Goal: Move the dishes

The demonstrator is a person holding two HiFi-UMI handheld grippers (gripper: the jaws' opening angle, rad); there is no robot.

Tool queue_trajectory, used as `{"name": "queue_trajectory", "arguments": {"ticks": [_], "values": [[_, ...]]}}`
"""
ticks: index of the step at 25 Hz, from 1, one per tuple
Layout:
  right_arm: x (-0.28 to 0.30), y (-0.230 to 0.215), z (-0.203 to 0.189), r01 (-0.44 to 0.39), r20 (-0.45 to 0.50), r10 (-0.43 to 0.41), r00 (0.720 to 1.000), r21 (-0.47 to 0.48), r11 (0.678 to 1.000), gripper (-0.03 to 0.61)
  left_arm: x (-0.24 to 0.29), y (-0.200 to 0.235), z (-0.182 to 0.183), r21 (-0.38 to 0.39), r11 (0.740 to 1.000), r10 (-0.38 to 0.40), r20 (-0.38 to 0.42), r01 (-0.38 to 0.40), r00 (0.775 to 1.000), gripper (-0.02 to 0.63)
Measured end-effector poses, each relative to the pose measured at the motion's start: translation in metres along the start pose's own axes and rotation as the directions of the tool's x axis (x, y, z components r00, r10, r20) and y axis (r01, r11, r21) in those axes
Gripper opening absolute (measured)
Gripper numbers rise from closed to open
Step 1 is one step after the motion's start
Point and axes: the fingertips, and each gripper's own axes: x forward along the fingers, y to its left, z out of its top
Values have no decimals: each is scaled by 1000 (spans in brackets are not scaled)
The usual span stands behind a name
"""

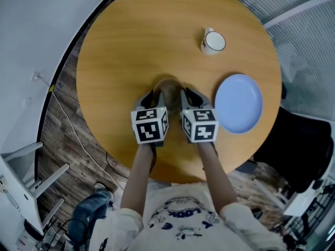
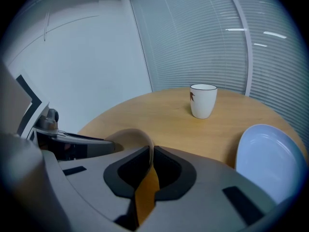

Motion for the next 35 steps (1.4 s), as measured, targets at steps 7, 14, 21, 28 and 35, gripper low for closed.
{"name": "queue_trajectory", "arguments": {"ticks": [7, 14, 21, 28, 35], "values": [[-22, -7, 5, 64, 27, -64, 998, 29, 998, 23, -9, -17, 7, 42, 998, -45, -1, 45, 999, 84], [-66, -31, -6, 166, 50, -173, 984, 120, 979, 23, -18, -61, 7, 131, 981, -140, -24, 142, 990, 84], [-114, -51, -47, 270, 24, -282, 959, 218, 938, 23, -29, -108, -22, 213, 947, -225, -103, 243, 969, 84], [-147, -60, -81, 344, -20, -352, 936, 270, 899, 22, -38, -136, -54, 256, 915, -268, -188, 310, 945, 84], [-156, -67, -108, 381, -87, -373, 924, 299, 875, 22, -36, -148, -80, 270, 899, -275, -266, 345, 924, 84]]}}
